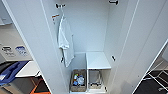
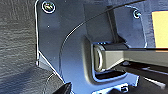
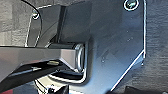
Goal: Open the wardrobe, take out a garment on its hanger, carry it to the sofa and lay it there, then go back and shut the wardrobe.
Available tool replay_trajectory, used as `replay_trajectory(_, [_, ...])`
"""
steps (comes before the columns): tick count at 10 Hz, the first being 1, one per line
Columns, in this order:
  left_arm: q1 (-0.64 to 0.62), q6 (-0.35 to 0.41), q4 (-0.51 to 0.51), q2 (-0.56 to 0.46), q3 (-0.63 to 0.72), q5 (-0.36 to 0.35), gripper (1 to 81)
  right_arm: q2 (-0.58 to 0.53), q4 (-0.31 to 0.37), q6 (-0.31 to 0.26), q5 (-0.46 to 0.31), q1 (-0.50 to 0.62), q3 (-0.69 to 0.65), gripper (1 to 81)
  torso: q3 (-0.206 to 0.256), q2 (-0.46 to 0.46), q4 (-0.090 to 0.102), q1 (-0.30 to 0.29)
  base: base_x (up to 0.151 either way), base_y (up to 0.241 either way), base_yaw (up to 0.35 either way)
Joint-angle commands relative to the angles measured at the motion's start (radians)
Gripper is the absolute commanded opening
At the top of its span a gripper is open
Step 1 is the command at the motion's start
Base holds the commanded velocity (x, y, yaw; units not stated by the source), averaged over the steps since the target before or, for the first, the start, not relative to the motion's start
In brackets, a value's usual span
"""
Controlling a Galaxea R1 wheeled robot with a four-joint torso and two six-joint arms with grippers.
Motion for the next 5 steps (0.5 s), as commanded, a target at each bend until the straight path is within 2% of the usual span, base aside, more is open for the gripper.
replay_trajectory(1, [-0.02, -0.003, -0.005, -0.012, -0.005, 0.033, 81.1, 0.001, -0.008, -0.002, -0.051, 0.019, 0.001, 81.1, 0.03, 0.0, 0.0, 0.0, 0.0, 0.0, 0.0])
replay_trajectory(3, [-0.002, -0.058, -0.014, -0.028, -0.005, 0.022, 81.1, 0.001, -0.008, -0.003, -0.053, 0.021, 0.0, 81.1, 0.105, 0.0, 0.0, 0.0, 0.0, 0.0, 0.0])
replay_trajectory(4, [0.01, -0.114, -0.019, -0.035, -0.005, 0.023, 81.1, 0.004, -0.008, -0.003, -0.051, 0.022, -0.002, 81.1, 0.126, 0.0, 0.0, 0.0, 0.0, 0.0, 0.0])
replay_trajectory(5, [0.022, -0.134, -0.026, -0.031, -0.006, 0.037, 81.1, 0.004, -0.008, 0.0, -0.053, 0.028, -0.002, 81.1, 0.068, 0.0, 0.0, 0.0, 0.0, 0.0, 0.0])
